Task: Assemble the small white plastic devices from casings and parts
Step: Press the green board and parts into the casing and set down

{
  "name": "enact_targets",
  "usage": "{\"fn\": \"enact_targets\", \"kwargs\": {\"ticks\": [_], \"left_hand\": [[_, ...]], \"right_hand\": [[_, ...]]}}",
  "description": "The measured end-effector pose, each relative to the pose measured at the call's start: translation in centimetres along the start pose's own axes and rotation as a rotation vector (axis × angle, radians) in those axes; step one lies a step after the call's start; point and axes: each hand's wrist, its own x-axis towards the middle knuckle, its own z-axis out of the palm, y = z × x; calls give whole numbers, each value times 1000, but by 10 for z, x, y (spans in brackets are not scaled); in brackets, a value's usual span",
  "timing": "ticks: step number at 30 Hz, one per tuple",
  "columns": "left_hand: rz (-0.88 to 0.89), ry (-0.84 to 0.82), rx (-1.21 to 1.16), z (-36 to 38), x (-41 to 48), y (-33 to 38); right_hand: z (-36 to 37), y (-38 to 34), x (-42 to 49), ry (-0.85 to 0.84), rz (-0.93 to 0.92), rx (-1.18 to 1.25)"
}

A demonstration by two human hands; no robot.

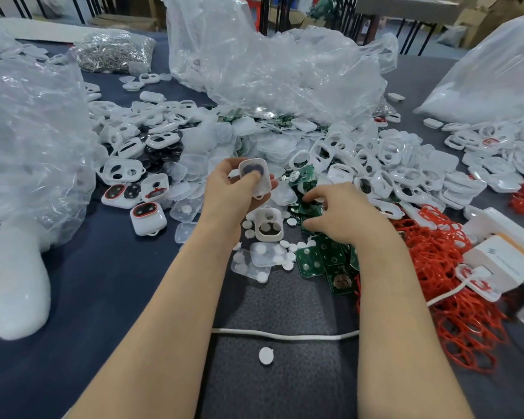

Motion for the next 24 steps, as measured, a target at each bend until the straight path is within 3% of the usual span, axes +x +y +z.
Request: {"fn": "enact_targets", "kwargs": {"ticks": [9,13,24], "left_hand": [[-101,7,-71,1,0,2],[-103,1,-51,1,0,1],[-115,-34,-2,7,-2,2]], "right_hand": [[12,3,13,348,-60,196],[6,2,15,510,-93,482],[7,-9,11,195,-75,1338]]}}
